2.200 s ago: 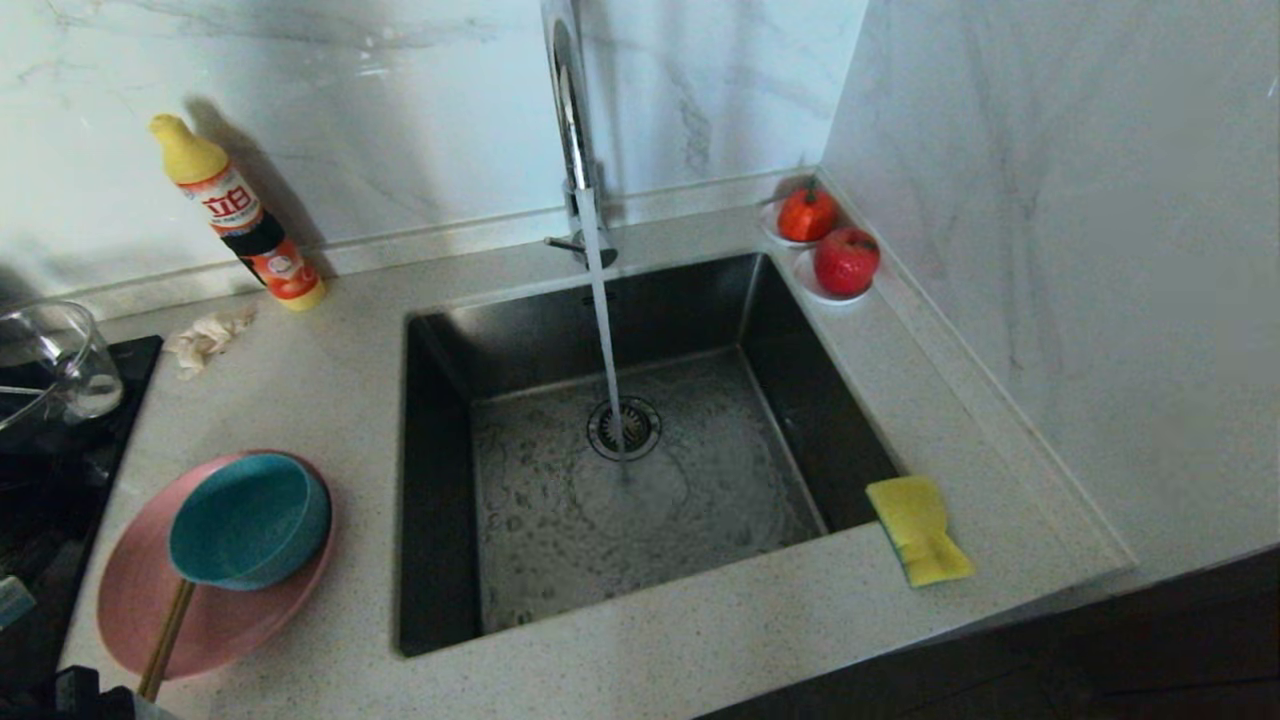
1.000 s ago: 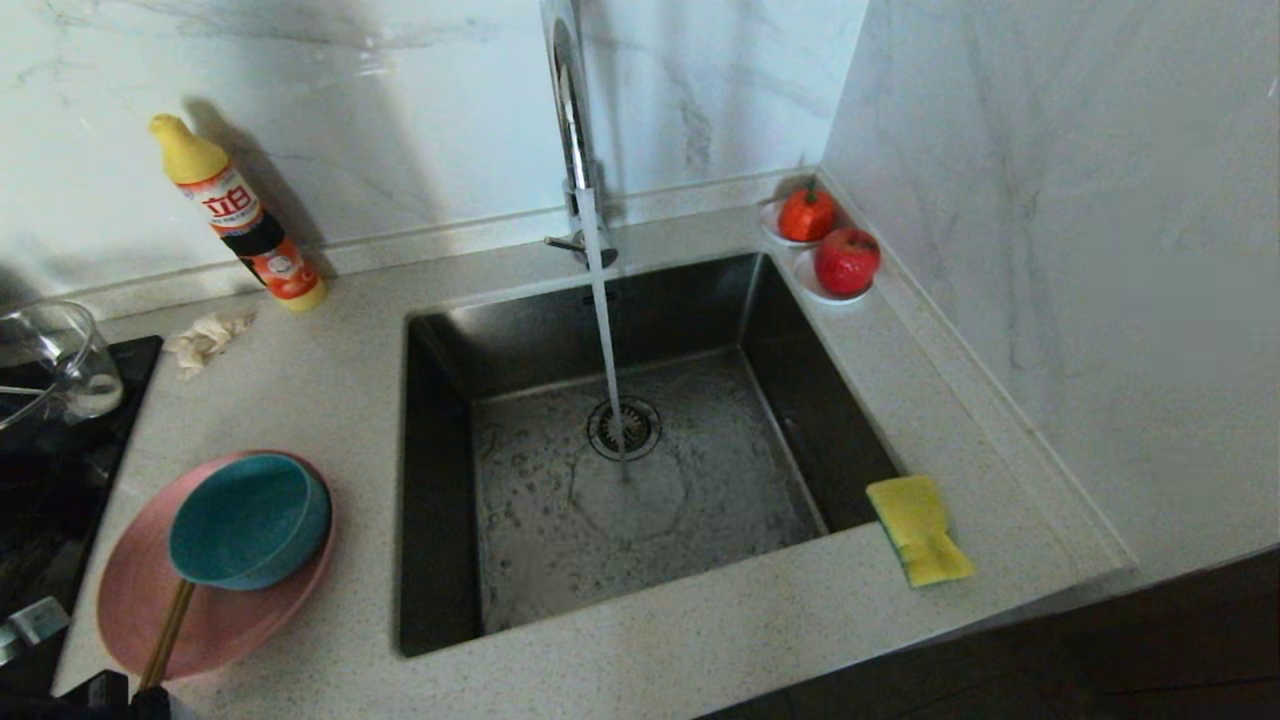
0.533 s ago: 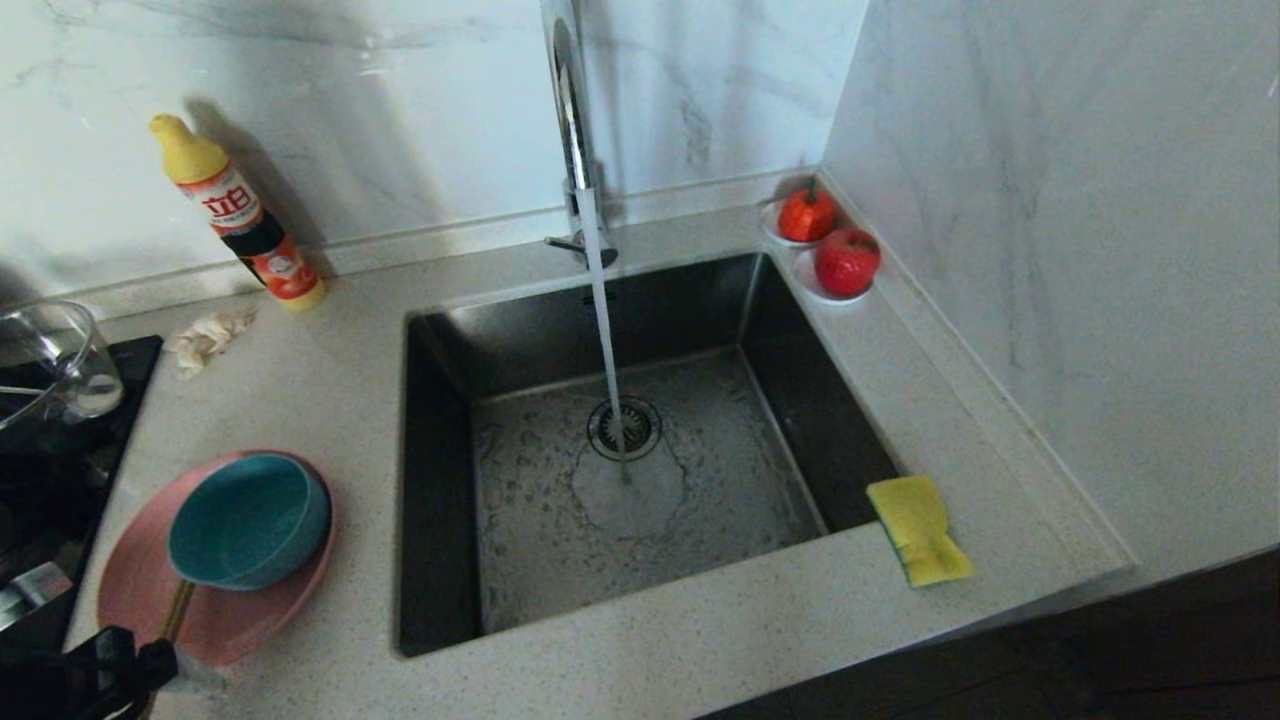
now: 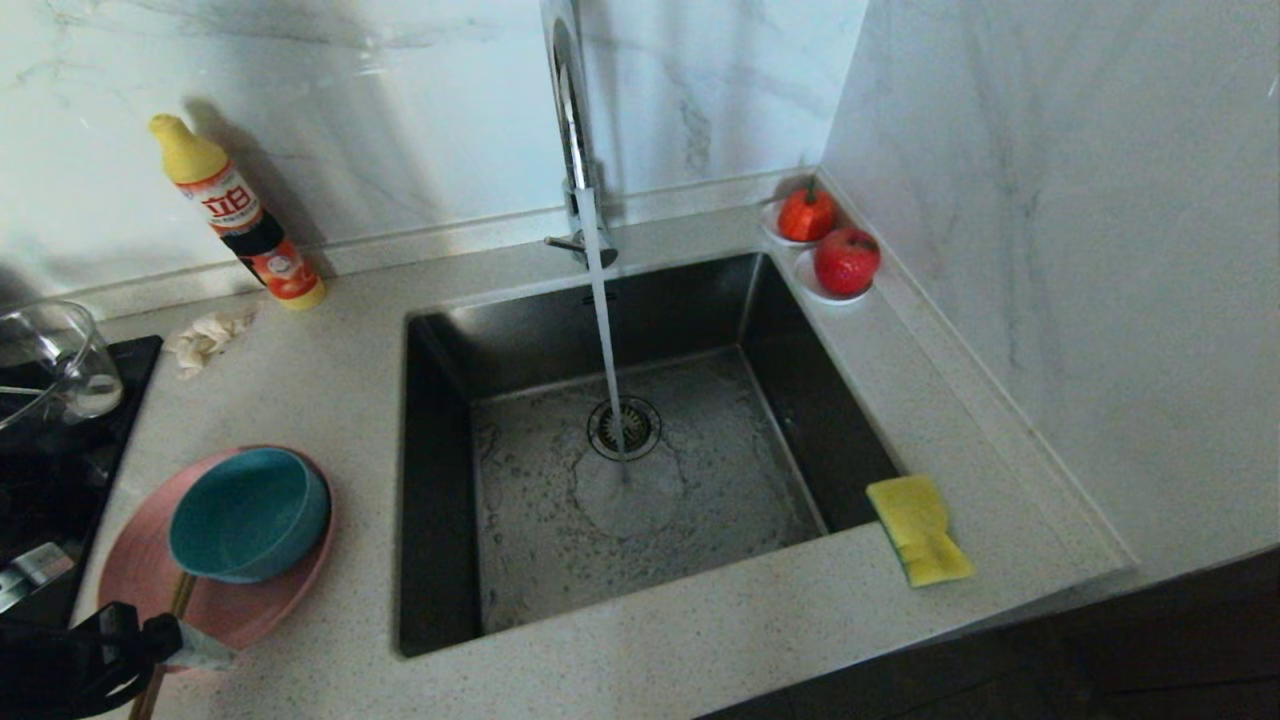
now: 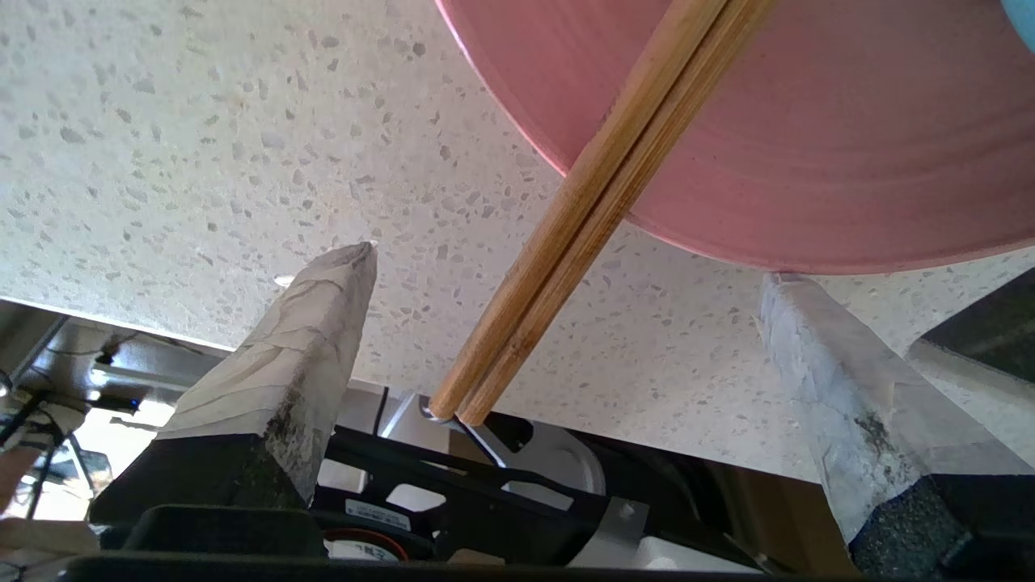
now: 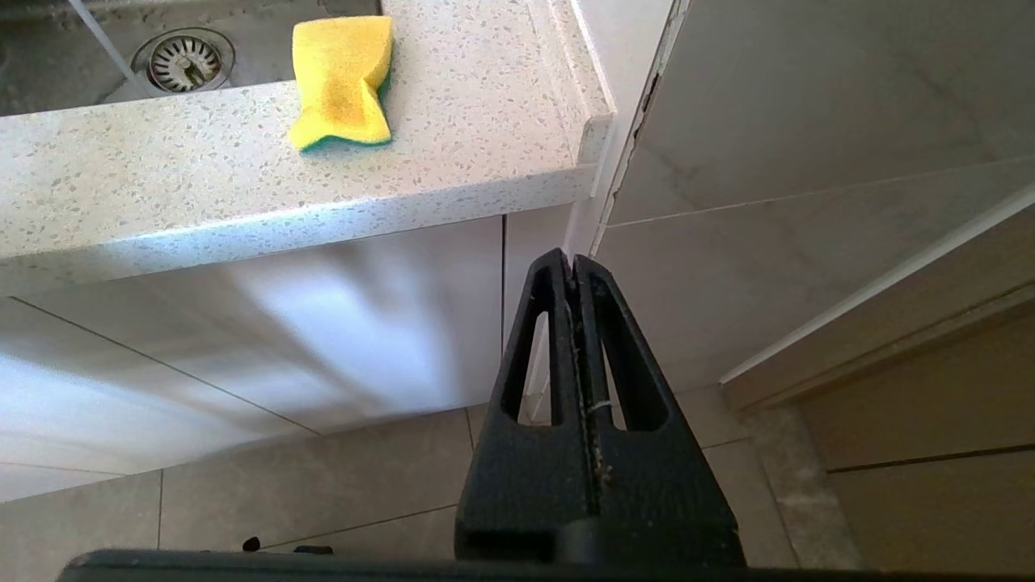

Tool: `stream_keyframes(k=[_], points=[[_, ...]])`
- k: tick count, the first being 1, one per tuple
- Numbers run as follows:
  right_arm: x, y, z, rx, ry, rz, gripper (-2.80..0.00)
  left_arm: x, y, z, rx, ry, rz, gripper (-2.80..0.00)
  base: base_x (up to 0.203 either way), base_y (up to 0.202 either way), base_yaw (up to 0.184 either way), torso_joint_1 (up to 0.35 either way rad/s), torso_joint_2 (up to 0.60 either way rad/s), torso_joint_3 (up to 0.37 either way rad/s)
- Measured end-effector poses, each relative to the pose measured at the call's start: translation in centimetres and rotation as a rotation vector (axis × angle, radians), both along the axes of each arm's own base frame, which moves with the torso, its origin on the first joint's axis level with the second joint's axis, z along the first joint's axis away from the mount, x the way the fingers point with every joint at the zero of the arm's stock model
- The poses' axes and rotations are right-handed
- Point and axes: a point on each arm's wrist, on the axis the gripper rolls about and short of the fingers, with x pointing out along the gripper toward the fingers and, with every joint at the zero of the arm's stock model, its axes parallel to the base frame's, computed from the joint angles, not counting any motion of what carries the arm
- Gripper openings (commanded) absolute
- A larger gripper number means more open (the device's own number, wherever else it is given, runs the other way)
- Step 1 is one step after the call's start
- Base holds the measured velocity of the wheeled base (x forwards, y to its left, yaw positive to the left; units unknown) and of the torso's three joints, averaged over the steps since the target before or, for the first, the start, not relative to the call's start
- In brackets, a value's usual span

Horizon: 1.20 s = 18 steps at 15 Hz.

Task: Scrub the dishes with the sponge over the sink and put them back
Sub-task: Rinse the chopsticks

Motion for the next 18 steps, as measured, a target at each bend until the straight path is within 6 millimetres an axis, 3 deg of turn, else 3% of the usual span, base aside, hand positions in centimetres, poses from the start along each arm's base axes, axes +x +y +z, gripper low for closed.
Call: stream_keyframes(k=[11,12,18], points=[[0.0,0.0,0.0,0.0,0.0,0.0,-2.8,0.1,0.07,-0.13,0.01,-0.008,0.001,0.0,0.0,0.0,0.0,0.0,0.0,0.0],[0.0,0.0,-0.01,0.001,0.001,0.0,-2.8,0.08,0.05,-0.14,0.009,-0.007,0.001,-2.8,0.0,0.0,0.0,0.0,0.0,0.0],[0.01,0.0,-0.04,0.0,0.002,0.0,-2.8,-0.07,-0.03,-0.15,0.01,-0.007,-0.001,-2.8,0.0,0.0,0.0,0.0,0.0,0.0]])
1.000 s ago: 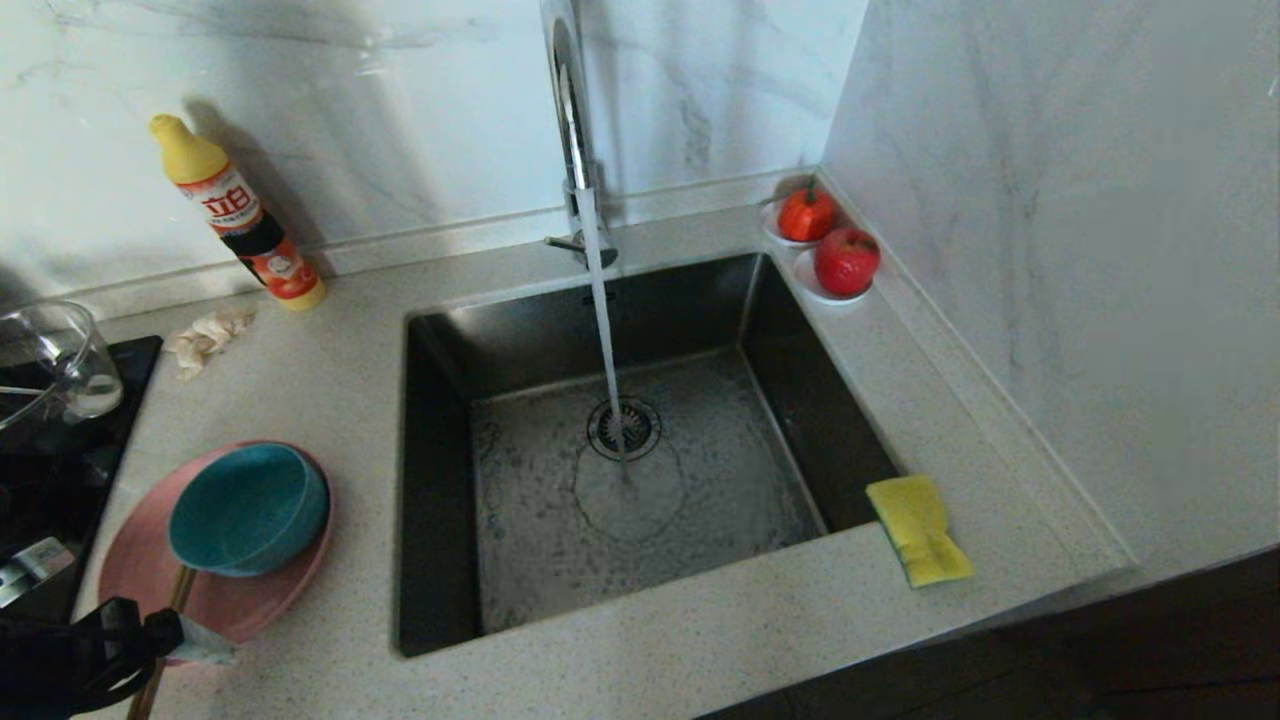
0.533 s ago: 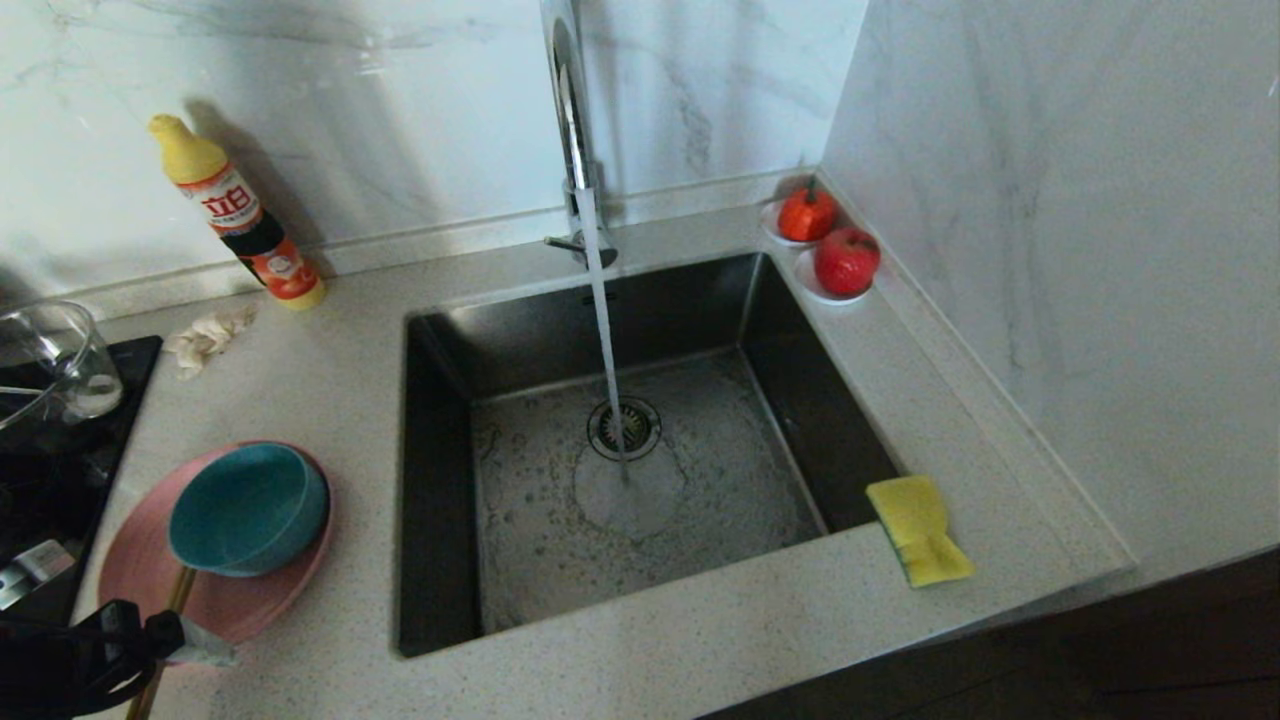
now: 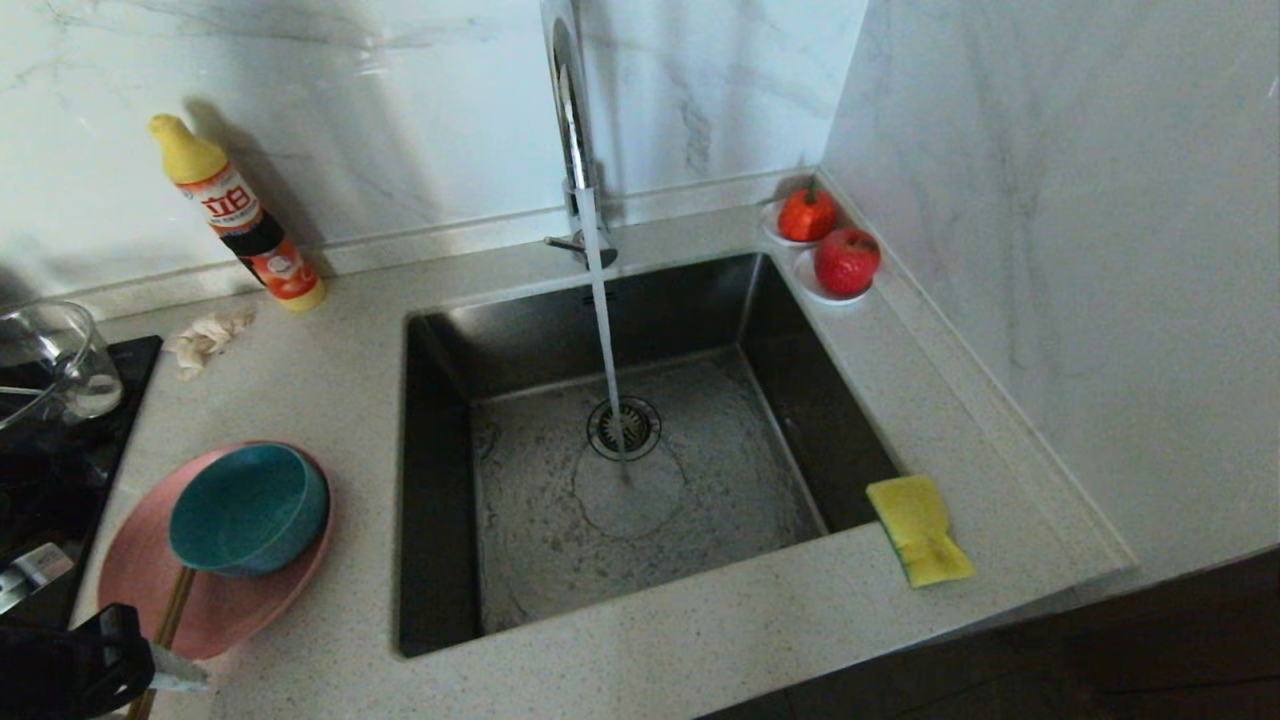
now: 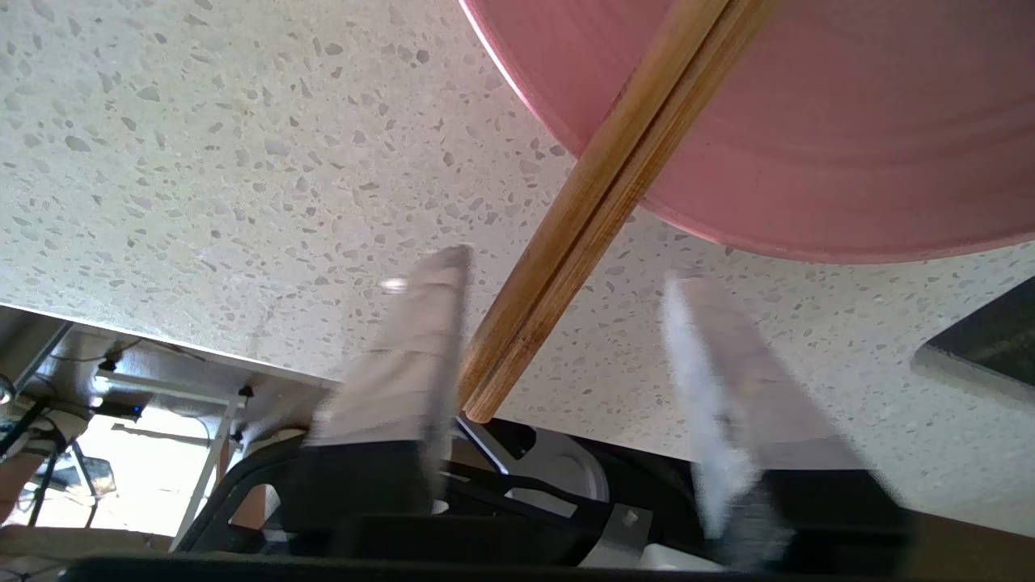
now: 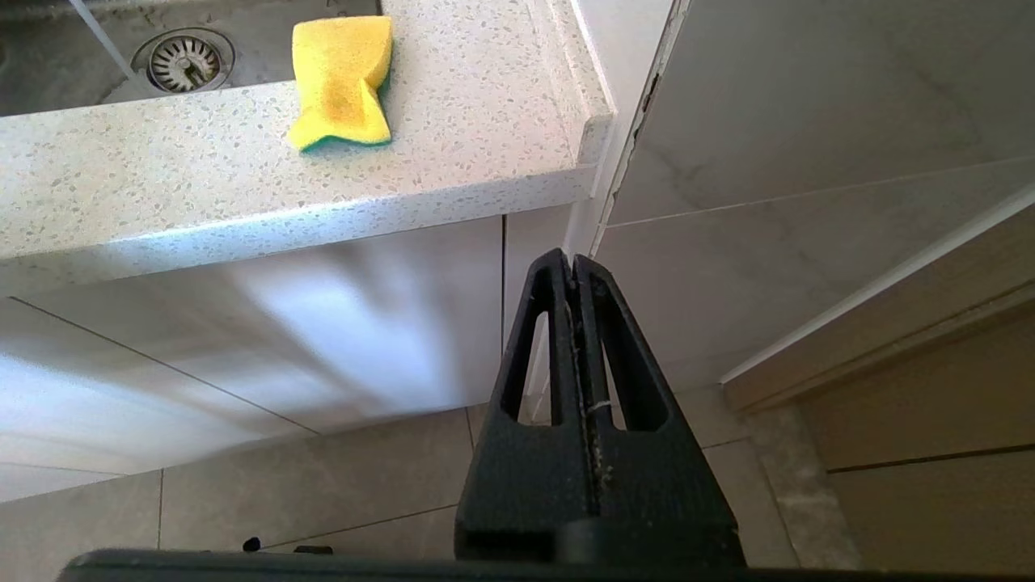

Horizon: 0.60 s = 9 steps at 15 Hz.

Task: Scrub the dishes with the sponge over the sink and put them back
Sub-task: Rinse the chopsticks

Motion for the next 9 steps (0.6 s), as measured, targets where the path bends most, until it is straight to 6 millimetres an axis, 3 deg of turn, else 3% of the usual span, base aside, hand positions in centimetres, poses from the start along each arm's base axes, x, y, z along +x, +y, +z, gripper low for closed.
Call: stream_keyframes(k=[9], points=[[-0.01,0.0,0.04,0.0,-0.001,0.0,-2.8,-0.01,0.0,0.06,0.001,-0.003,-0.001,-2.8,0.0,0.0,0.0,0.0,0.0,0.0]])
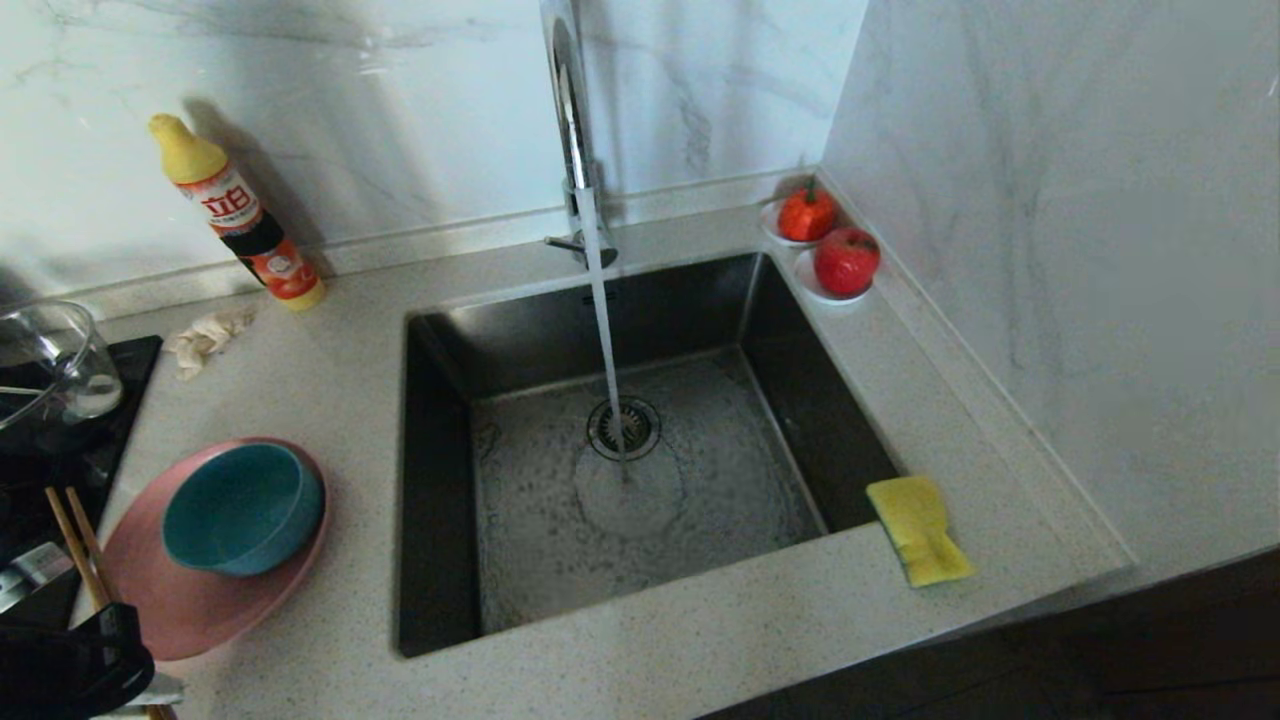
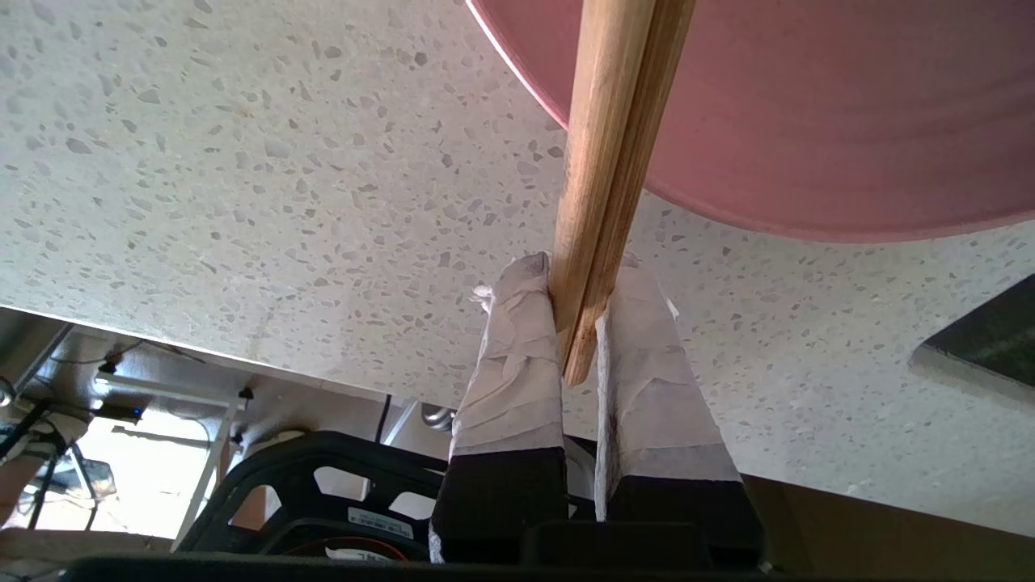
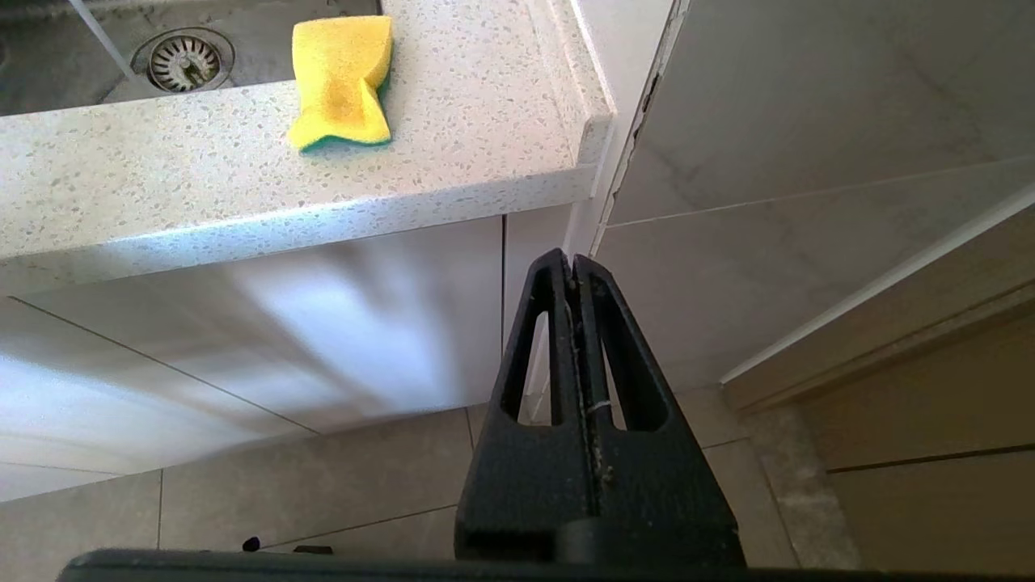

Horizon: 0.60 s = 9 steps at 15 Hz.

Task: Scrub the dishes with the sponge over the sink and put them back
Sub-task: Rinse the chopsticks

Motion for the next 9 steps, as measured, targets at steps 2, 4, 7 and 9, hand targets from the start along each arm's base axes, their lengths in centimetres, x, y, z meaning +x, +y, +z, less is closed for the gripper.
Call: stream_keyframes(k=[2,4,7,9], points=[[0.0,0.0,0.0,0.0,0.0,0.0,-2.8,-0.1,-0.1,0.3,0.004,-0.014,-0.006,-2.8,0.0,0.0,0.0,0.0,0.0,0.0],[0.0,0.0,0.0,0.0,0.002,0.0,-2.8,-0.4,-0.3,0.9,0.016,-0.045,-0.006,-2.8,0.0,0.0,0.0,0.0,0.0,0.0],[0.0,0.0,0.0,-0.001,0.001,0.0,-2.8,-1.2,-0.8,2.5,0.025,-0.126,-0.015,-2.8,0.0,0.0,0.0,0.0,0.0,0.0],[0.0,0.0,0.0,0.0,0.0,0.0,-2.8,-1.9,-1.2,3.6,0.046,-0.182,-0.019,-2.8,0.0,0.0,0.0,0.0,0.0,0.0]])
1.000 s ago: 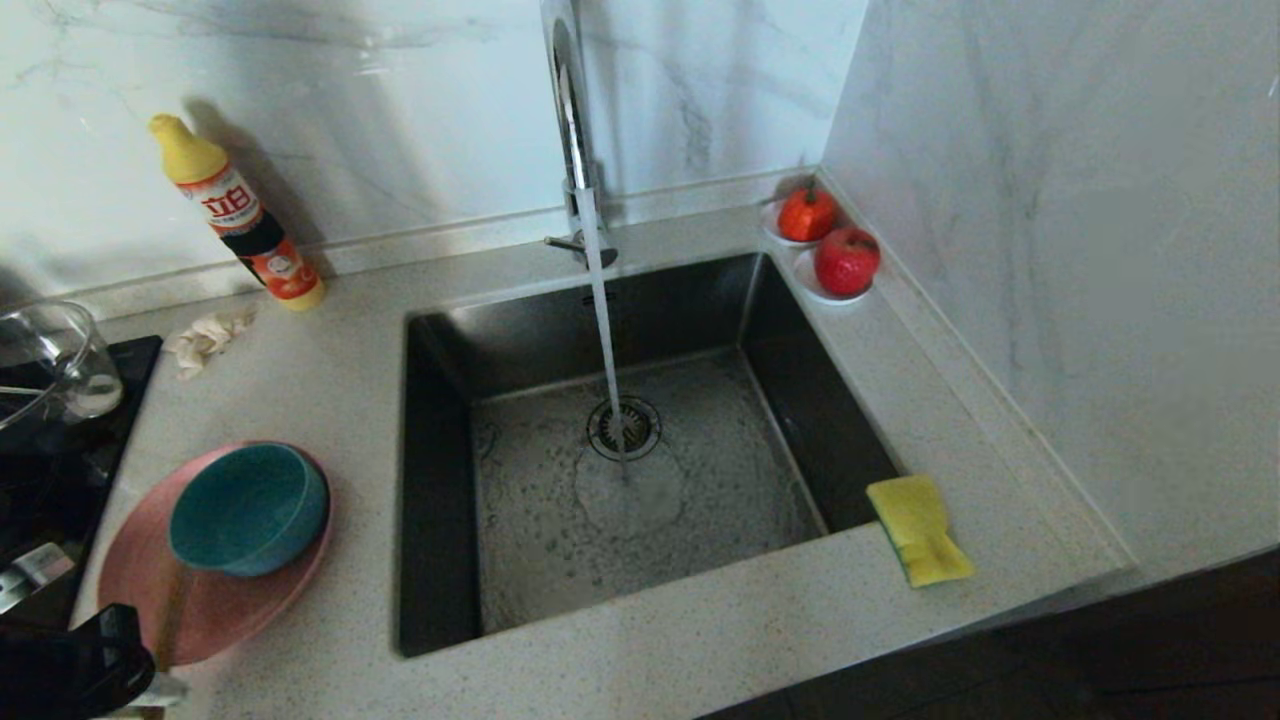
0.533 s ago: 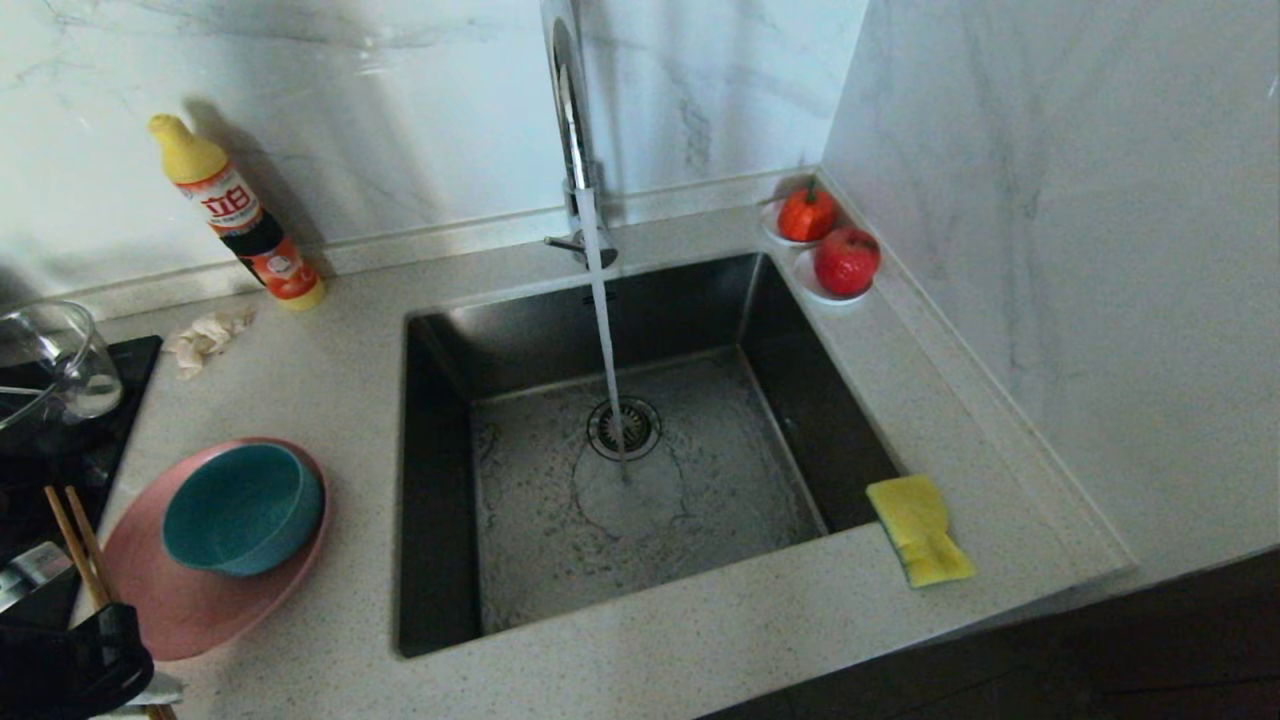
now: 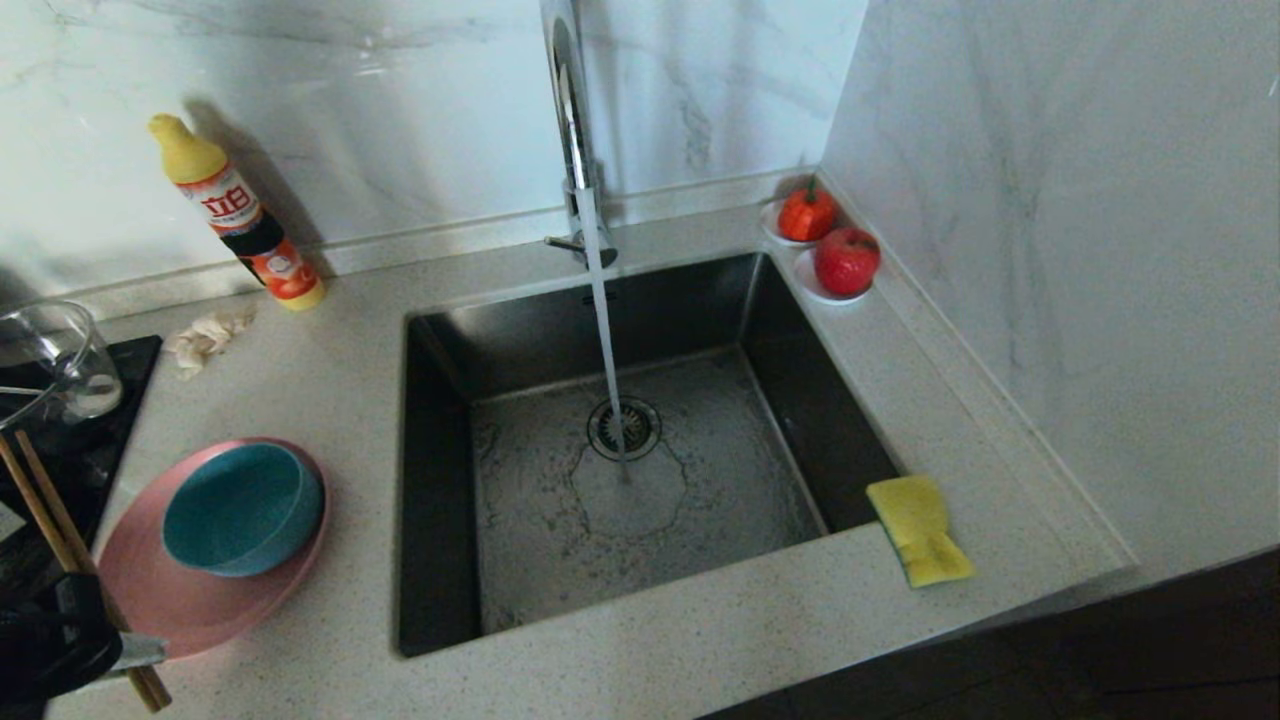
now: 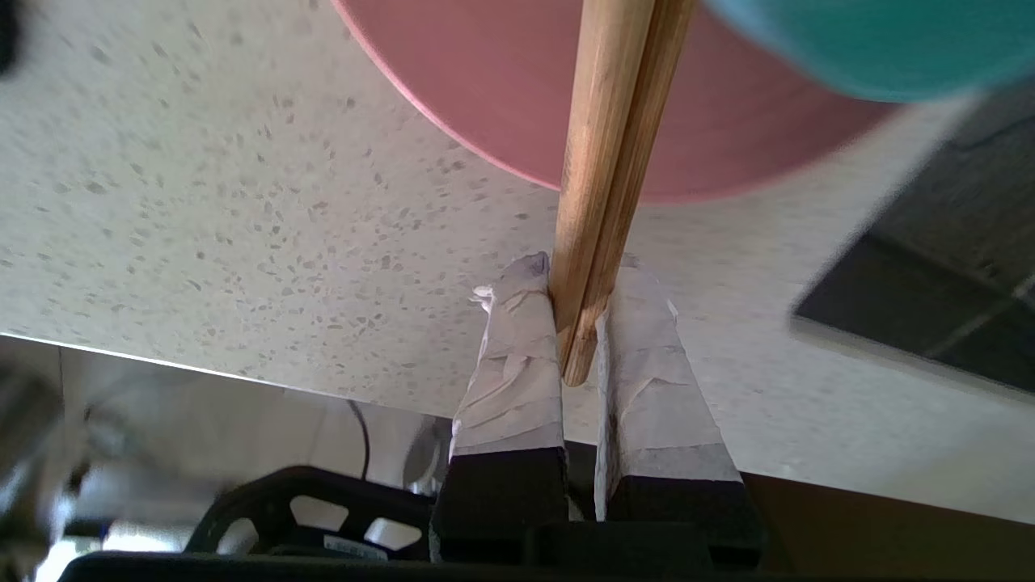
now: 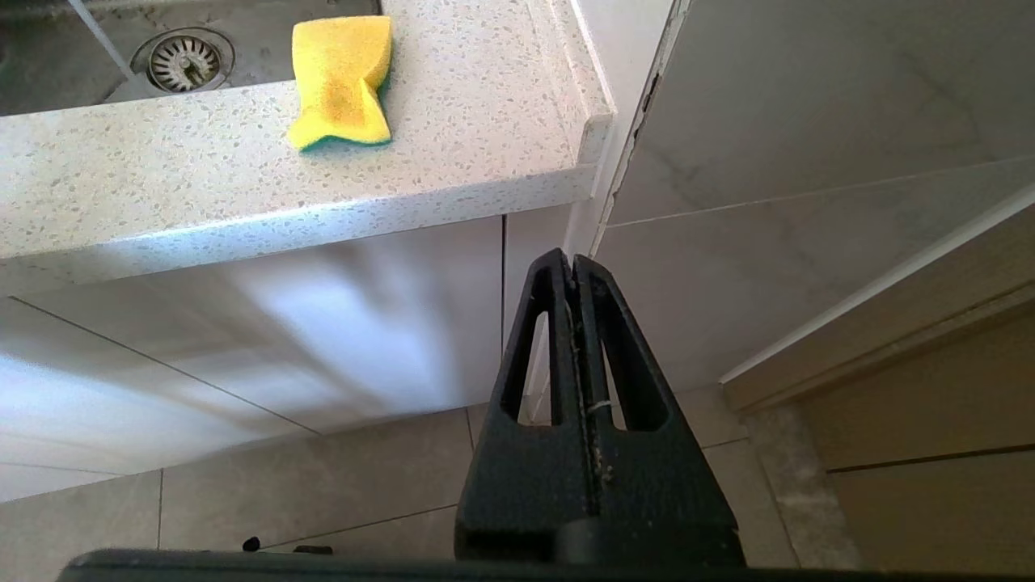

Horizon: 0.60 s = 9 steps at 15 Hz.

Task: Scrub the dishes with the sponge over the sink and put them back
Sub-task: Rinse the chopsticks

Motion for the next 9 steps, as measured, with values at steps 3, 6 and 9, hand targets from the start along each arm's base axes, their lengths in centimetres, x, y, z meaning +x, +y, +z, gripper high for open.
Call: stream_keyframes(k=[3,6,9], points=[[0.0,0.0,0.0,0.001,0.0,0.0,-2.8,-1.3,-0.9,1.7,0.026,-0.1,-0.025,-2.8,0.0,0.0,0.0,0.0,0.0,0.0],[0.0,0.0,0.0,0.0,0.0,0.0,-2.8,-2.7,-1.9,4.0,0.046,-0.236,-0.067,-2.8,0.0,0.0,0.0,0.0,0.0,0.0],[0.0,0.0,0.0,0.0,0.0,0.0,-2.8,-3.9,-2.8,6.9,0.073,-0.383,-0.125,-2.8,0.0,0.0,0.0,0.0,0.0,0.0]])
